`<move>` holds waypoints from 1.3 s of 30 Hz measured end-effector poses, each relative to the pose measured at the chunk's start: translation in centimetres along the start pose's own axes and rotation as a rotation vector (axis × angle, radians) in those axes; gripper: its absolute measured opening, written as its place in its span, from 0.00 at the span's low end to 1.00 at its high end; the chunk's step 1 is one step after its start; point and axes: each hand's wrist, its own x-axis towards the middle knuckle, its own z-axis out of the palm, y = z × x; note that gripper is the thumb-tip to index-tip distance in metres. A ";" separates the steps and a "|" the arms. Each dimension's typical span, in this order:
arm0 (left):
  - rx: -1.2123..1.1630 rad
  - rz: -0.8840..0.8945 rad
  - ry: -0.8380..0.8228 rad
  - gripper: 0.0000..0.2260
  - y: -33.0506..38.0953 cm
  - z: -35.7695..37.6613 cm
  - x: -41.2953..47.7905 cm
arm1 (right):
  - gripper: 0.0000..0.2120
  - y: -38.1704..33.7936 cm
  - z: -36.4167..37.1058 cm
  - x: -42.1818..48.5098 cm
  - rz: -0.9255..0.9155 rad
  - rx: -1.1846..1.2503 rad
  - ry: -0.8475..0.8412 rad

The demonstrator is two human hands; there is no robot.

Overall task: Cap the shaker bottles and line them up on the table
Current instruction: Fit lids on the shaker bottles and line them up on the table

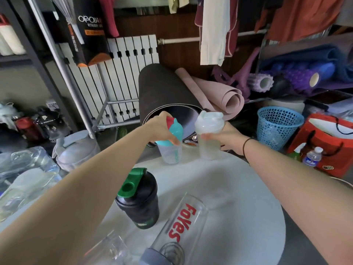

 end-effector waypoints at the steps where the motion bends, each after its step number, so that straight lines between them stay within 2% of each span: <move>1: 0.008 -0.004 -0.015 0.39 0.1 0.3 0.2 | 0.37 0.3 0.4 0.4 0.003 -0.018 -0.010; 5: -0.067 -0.036 -0.048 0.40 0.1 1.7 0.4 | 0.34 1.0 2.1 0.3 -0.015 -0.024 -0.052; 8: -0.155 -0.029 -0.016 0.46 -0.4 2.1 0.3 | 0.31 2.0 2.4 0.9 -0.103 0.050 -0.045; 12: -0.330 -0.033 -0.105 0.55 -0.9 1.8 -0.2 | 0.44 4.9 2.4 1.6 -0.081 0.023 -0.076; 16: -0.441 -0.010 -0.243 0.60 -2.4 1.2 -0.7 | 0.51 6.3 3.1 2.3 -0.055 0.023 -0.115; 17: -0.456 -0.008 -0.260 0.60 -2.9 1.2 -0.7 | 0.50 6.6 3.3 2.7 -0.065 0.048 -0.115; 24: -0.645 -0.069 -0.260 0.57 -5.7 2.6 0.7 | 0.39 7.2 3.7 3.8 -0.083 0.021 -0.094; 27: -0.657 -0.032 -0.236 0.50 -6.0 3.3 1.0 | 0.42 7.6 3.4 4.3 -0.073 0.009 -0.093; 31: -0.522 -0.006 -0.200 0.36 -6.0 3.6 1.0 | 0.42 7.6 3.0 4.7 -0.077 -0.040 -0.106; 39: -0.557 0.000 -0.186 0.36 -7.5 3.7 1.4 | 0.45 7.5 1.8 5.1 -0.046 -0.088 -0.240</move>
